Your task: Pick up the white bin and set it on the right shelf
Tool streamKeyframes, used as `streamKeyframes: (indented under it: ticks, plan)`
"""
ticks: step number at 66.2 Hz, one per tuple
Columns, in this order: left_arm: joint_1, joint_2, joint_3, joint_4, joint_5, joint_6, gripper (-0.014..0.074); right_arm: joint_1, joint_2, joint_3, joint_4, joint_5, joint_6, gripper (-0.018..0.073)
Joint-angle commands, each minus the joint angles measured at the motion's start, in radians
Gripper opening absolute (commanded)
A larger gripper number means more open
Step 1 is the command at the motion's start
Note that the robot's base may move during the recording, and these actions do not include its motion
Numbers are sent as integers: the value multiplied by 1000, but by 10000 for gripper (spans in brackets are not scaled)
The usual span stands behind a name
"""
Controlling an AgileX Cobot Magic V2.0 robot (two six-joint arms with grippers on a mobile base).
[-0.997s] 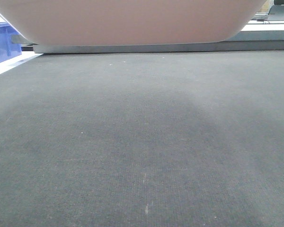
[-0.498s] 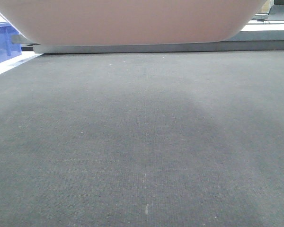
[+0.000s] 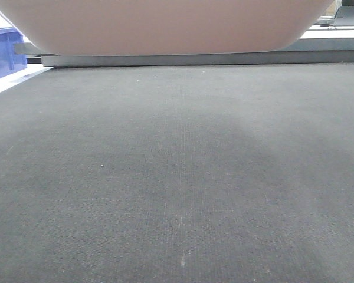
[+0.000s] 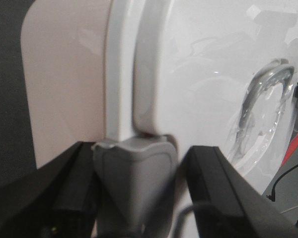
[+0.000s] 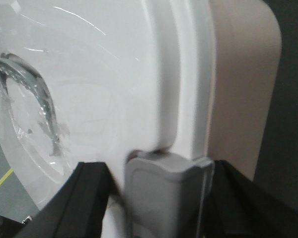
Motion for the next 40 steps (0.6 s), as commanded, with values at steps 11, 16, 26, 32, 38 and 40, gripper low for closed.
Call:
streamKeyframes:
  ticks: [11,16,26,32,38,40]
  plan:
    - [-17,-23,-34,-161,61,14,197,16,-22,-37,184,87,-9,443]
    - [-17,-23,-34,-156,59,14,197,16,-22,-37,184,92,-9,439]
    - [-17,-23,-34,-144,41,14,197,16,-22,-37,184,97,-9,358]
    - [-17,-23,-34,-144,32,14,197,16,-22,-37,184,97,-9,339]
    - [-17,-23,-34,-137,32,14,197,16,-22,-37,184,100,-9,338]
    - [-17,-21,-34,-131,30,14,197,16,-22,-37,184,101,-9,338]
